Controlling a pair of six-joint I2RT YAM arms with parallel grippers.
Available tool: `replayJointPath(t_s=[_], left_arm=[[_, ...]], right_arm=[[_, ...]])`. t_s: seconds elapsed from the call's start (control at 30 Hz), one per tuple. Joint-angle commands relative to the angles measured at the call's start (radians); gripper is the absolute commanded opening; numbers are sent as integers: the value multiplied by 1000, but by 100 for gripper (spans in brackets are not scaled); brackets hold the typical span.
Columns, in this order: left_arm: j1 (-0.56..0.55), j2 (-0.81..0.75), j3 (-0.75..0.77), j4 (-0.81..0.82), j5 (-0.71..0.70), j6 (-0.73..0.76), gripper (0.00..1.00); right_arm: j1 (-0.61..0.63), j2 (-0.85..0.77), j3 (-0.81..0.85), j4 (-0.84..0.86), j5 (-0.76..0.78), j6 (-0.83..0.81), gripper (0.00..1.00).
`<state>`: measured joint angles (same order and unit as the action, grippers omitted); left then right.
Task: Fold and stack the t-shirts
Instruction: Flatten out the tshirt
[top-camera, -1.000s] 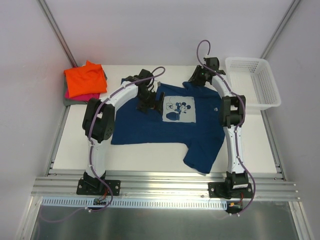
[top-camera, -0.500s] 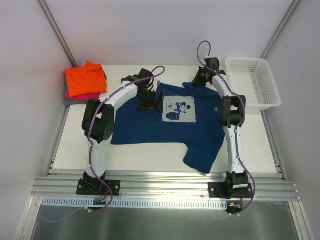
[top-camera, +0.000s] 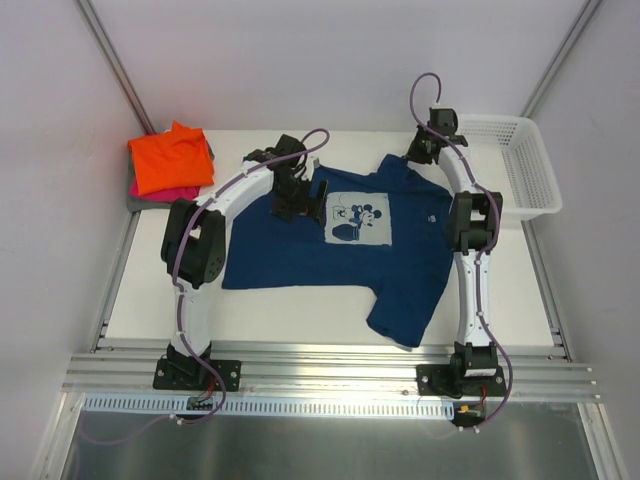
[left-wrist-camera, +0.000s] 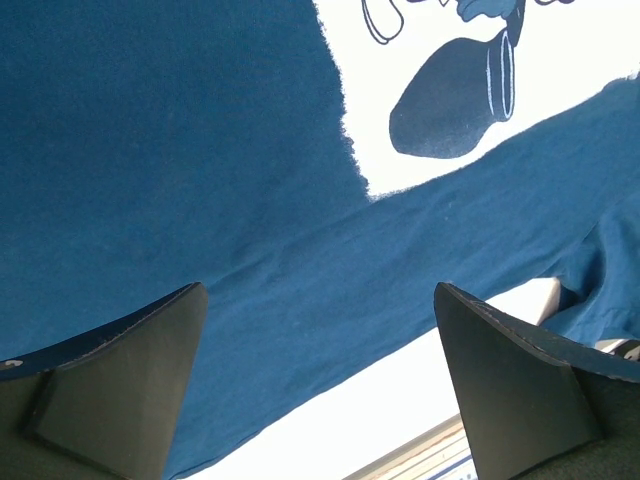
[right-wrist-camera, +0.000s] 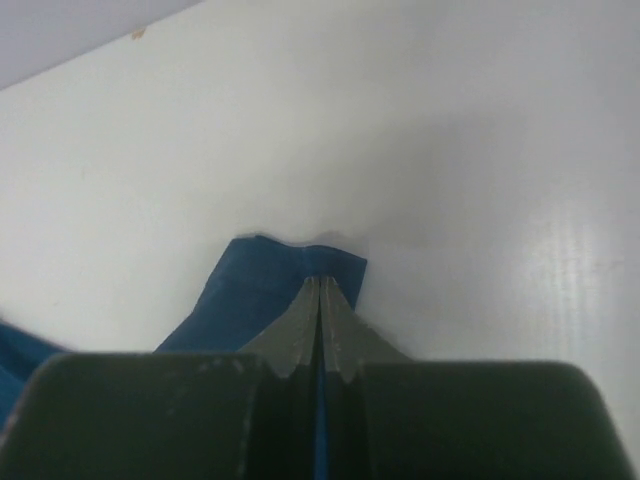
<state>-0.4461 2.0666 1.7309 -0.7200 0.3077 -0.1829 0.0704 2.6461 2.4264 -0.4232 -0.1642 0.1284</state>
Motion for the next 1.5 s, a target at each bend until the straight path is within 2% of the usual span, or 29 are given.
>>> replayJointPath(t_s=[0.0,0.3,0.37,0.4,0.43,0.5,0.57,0.67,0.8,1.07,1.1,1.13,1.23,1.47], left_arm=[[-9,-56,9,-13,5,8,99],[-23,-56,-1,-13,14,3,99],[-35,-59,-4,-13,14,3,99],[-39,-57,-5,-13,16,2,99],[-40,-59,-7,-13,16,2,99],[-49,-62,-10,-13,16,2,99],[-57,-63,-10,-13,13,3,99],[-65,-71,-13,-13,11,5,99],[-82,-77,-7,-12,5,6,99],[-91,-92,7,-13,-21,26,99],[-92,-95,1,-13,-25,25,99],[-92,-97,-2,-13,-27,26,99],[-92,-102,-8,-15,-27,29,99],[-91,-102,-4,-15,-35,34,99]], right_arm=[[-17,3,82,31,57,-44,0],[-17,46,164,99,83,-88,1],[-14,55,175,118,68,-101,26],[-11,55,175,120,81,-99,36],[-8,55,177,120,89,-95,40],[-7,60,184,133,80,-99,33],[-9,66,206,161,77,-111,32],[-14,49,204,150,72,-115,35],[-29,-11,114,81,38,-78,37],[-46,-38,-42,-13,-55,-7,37],[-40,-40,-52,-2,-93,-7,34],[-37,-29,-31,3,-98,-9,21],[-17,-11,6,1,-101,-12,1],[-12,6,89,18,3,-64,1]])
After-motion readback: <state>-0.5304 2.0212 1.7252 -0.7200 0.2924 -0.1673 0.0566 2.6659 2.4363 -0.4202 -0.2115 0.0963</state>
